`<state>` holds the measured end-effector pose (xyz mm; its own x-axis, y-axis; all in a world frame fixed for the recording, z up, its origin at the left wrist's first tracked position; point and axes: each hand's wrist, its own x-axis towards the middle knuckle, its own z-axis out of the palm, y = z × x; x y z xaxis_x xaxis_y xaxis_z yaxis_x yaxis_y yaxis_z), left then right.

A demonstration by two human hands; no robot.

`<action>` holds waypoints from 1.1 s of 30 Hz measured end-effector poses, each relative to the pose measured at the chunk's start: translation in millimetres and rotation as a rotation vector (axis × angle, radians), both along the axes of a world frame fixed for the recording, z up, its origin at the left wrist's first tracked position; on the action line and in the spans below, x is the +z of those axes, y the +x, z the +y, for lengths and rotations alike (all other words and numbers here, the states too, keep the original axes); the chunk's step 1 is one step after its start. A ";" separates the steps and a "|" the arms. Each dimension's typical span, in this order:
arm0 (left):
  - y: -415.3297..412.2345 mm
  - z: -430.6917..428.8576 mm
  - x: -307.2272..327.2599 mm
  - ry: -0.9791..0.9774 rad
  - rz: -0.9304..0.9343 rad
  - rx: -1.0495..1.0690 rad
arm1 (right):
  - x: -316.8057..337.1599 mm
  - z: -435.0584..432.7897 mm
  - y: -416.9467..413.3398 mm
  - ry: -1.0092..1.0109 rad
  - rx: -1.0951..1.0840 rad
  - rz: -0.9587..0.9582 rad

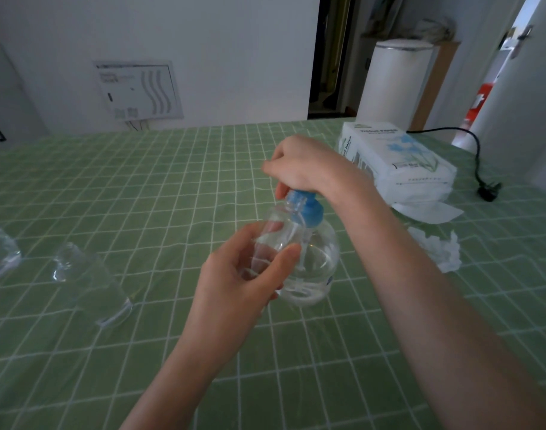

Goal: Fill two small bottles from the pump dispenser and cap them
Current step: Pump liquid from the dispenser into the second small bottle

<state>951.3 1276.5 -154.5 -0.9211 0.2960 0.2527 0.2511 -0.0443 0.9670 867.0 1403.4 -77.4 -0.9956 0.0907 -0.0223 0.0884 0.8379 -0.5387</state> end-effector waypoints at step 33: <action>-1.2 -1.9 -5.9 -0.060 0.025 0.030 | -7.9 -0.5 -0.7 0.066 0.004 -0.077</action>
<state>950.1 1274.6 -160.4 -0.9234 0.2841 0.2581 0.2753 0.0215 0.9611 866.3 1402.9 -85.2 -0.9916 0.0908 -0.0926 0.1241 0.8715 -0.4744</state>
